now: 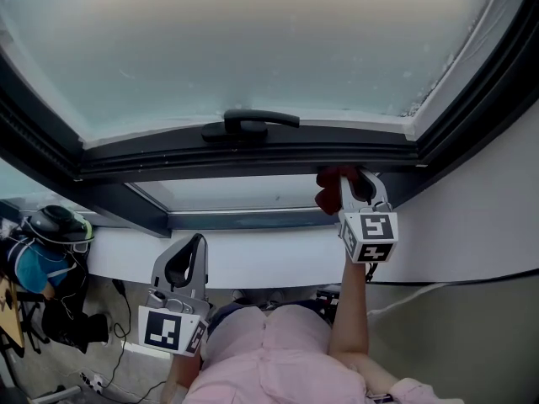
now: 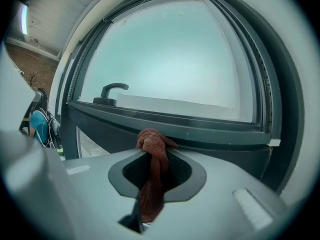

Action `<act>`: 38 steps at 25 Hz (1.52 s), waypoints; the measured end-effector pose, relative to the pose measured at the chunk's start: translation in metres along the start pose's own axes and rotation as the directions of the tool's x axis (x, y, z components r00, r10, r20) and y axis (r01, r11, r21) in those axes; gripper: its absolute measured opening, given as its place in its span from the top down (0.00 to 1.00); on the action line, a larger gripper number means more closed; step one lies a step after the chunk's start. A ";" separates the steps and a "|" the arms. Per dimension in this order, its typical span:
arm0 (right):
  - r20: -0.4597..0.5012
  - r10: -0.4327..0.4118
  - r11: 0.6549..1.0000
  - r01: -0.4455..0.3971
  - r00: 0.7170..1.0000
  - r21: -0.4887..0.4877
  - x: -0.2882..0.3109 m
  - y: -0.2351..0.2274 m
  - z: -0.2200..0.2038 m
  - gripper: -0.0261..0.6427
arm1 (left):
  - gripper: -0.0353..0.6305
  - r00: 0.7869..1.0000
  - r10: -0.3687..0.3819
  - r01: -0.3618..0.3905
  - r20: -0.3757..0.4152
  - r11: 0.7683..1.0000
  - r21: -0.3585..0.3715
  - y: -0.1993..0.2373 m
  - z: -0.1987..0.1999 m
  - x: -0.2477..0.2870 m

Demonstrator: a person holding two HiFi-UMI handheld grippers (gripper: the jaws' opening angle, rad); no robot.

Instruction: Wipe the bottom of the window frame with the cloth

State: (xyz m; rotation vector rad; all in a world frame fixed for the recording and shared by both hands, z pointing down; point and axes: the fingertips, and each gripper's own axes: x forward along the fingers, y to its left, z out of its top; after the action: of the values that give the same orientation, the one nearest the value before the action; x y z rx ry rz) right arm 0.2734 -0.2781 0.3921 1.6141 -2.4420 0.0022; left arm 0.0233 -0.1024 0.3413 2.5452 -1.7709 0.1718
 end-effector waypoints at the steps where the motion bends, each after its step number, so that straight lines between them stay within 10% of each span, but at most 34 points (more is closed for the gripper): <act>1: 0.001 0.004 1.000 -0.004 1.000 -0.001 0.000 0.000 0.000 0.88 | 0.95 1.000 0.000 0.000 0.000 1.000 0.000 -0.002 0.000 0.001; 38: -0.047 -0.275 0.954 0.279 0.960 0.110 -0.035 -0.134 -0.028 0.87 | 0.95 1.000 0.016 -0.016 0.012 1.000 -0.018 -0.024 -0.001 0.024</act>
State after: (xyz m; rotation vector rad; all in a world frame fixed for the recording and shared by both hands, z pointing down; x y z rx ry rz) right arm 0.4131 -0.2959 0.3973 1.9788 -2.2079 0.1263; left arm 0.0537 -0.1166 0.3457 2.5261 -1.7897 0.1406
